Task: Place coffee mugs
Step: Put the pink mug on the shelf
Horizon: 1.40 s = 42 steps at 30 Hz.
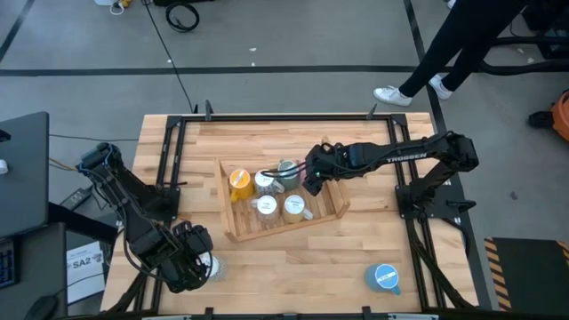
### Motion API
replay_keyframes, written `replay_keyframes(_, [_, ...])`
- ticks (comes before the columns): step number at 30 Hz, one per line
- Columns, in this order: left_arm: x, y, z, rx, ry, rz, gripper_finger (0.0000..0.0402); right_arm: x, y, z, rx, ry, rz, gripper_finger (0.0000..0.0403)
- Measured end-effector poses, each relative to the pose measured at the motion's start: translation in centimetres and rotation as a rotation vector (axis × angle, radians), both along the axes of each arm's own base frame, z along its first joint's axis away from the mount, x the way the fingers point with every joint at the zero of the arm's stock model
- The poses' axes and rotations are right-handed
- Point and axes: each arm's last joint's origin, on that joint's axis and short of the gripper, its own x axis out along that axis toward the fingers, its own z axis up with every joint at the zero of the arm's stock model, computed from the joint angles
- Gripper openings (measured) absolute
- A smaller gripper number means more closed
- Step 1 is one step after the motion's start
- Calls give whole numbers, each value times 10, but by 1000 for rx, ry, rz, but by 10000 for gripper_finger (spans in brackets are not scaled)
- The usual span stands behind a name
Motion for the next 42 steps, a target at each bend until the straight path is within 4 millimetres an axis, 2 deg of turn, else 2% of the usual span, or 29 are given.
replay_keyframes(10, [0, 0, 0, 0, 0, 0, 316, 4, 3, -3, -8, 7, 95, 359])
replay_keyframes(24, [0, 0, 0, 0, 0, 0, 316, 4, -2, -3, -111, 100, 310, 359])
replay_keyframes(30, [0, 0, 0, 0, 0, 0, 316, 3, -8, -3, -32, 66, 256, 359])
replay_keyframes(42, [0, 0, 0, 0, 0, 0, 316, 3, -11, -2, -18, 41, 185, 372])
